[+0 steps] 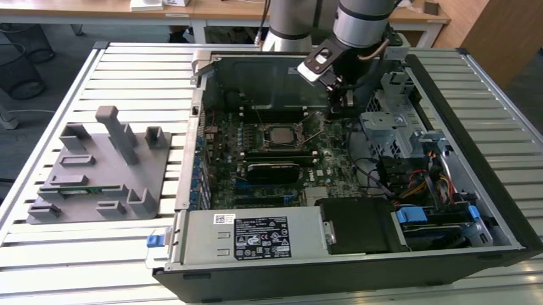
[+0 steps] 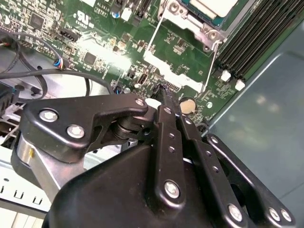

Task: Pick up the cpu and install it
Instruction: 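Close the cpu cover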

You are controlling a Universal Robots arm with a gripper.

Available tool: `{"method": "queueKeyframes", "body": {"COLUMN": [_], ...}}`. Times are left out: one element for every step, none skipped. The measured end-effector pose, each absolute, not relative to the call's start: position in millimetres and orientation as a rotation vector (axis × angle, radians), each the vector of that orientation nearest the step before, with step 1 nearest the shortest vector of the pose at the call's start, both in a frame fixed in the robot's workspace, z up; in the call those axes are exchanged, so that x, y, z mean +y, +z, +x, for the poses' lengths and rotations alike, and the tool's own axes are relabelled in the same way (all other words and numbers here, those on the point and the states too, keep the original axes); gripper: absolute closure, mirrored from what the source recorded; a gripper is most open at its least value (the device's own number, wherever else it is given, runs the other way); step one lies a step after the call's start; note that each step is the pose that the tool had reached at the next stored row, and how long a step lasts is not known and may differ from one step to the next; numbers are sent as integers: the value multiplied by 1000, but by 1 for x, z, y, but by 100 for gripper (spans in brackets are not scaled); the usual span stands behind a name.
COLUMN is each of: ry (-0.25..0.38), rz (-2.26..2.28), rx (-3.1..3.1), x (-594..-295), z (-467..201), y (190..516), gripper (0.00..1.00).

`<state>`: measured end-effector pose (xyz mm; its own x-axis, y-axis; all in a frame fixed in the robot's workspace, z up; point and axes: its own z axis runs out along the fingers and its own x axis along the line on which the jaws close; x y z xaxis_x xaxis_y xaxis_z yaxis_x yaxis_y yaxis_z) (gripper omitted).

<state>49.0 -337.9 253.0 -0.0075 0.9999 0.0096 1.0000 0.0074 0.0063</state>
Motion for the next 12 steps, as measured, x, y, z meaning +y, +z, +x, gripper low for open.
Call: {"method": "queueKeyframes", "body": {"ry": [-18,-18,-18,-18,-18,-18,-18,-18,-18,-18,-18,-18], "rz": [-2211,-2211,-2211,-2212,-2212,-2211,-2211,-2212,-2211,-2211,-2211,-2211], "rx": [-2228,-2228,-2228,-2228,-2228,-2228,-2228,-2228,-2228,-2228,-2228,-2228], "x": [-338,-338,-337,-337,-337,-337,-337,-337,-337,-337,-337,-337], "z": [50,50,50,50,50,51,50,50,49,48,46,43], "y": [252,250,249,247,245,244,243,242,242,242,242,242], "gripper": [89,89,89,89,89,89,89,89,89,89,89,89]}}
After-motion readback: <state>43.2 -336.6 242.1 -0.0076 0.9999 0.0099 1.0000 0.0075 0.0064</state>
